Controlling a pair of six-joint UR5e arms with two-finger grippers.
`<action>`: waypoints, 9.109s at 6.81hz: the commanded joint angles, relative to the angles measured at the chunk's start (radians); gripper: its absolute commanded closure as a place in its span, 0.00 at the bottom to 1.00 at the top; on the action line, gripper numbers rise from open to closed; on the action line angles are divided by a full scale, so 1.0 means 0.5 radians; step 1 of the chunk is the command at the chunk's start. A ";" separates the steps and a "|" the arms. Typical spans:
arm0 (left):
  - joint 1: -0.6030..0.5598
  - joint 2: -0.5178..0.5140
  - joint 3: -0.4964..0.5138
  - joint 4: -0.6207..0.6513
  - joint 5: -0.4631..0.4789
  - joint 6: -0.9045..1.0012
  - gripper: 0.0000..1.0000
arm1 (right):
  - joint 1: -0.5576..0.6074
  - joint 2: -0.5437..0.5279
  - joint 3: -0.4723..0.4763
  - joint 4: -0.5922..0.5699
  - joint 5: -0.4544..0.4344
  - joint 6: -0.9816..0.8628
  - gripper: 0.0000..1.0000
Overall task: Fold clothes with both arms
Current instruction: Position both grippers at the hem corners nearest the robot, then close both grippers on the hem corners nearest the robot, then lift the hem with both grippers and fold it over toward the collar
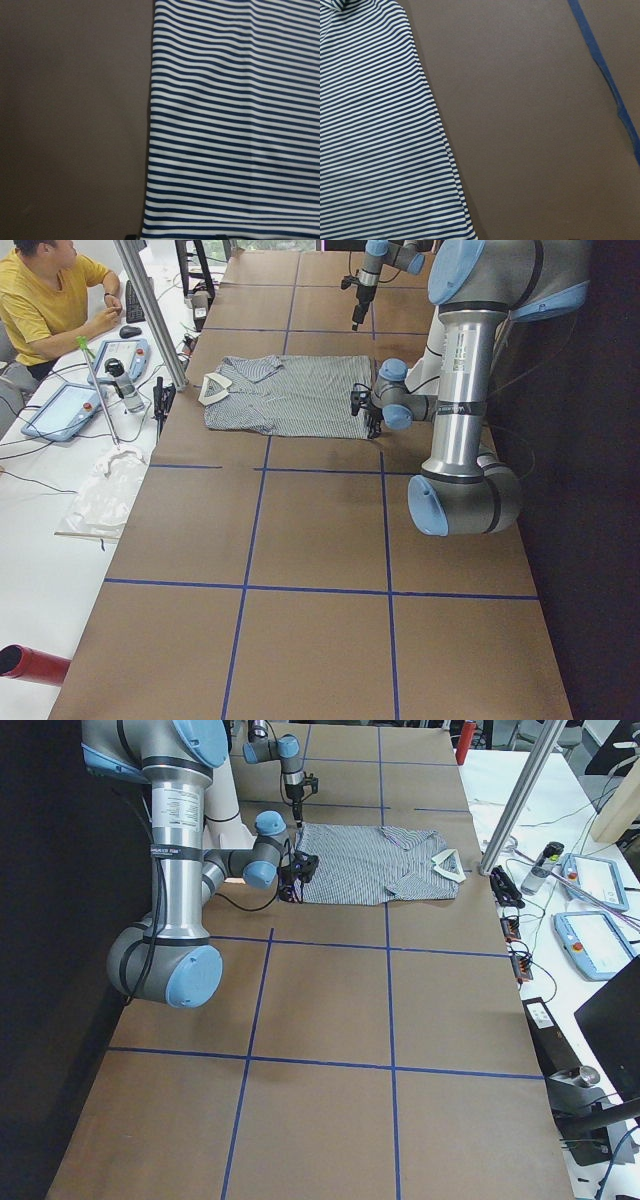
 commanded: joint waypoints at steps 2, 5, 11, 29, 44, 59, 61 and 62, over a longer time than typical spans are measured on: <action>-0.002 0.008 -0.003 0.000 -0.001 -0.003 0.46 | 0.000 -0.009 0.004 0.000 -0.002 0.000 0.07; -0.011 -0.001 0.003 0.058 -0.004 0.012 0.46 | 0.000 -0.012 0.004 0.003 -0.002 -0.003 0.07; -0.023 -0.004 0.003 0.058 0.002 0.009 1.00 | 0.000 -0.016 0.004 0.000 -0.002 -0.003 0.07; -0.020 -0.023 -0.059 0.061 0.232 0.009 1.00 | -0.358 0.561 -0.419 -0.519 -0.380 0.411 0.50; -0.020 -0.023 -0.056 0.058 0.229 0.009 1.00 | -0.398 0.672 -0.398 -0.890 -0.374 0.399 0.46; -0.124 -0.504 -1.238 1.724 -0.376 0.125 1.00 | -0.313 1.138 0.851 -2.381 -0.082 0.301 1.00; -0.555 -0.727 -0.910 1.727 -0.382 0.544 1.00 | 0.048 1.153 0.689 -2.317 -0.064 0.050 1.00; -0.745 -0.813 -0.735 1.721 -0.385 0.750 1.00 | 0.217 1.153 0.487 -2.128 -0.018 0.010 1.00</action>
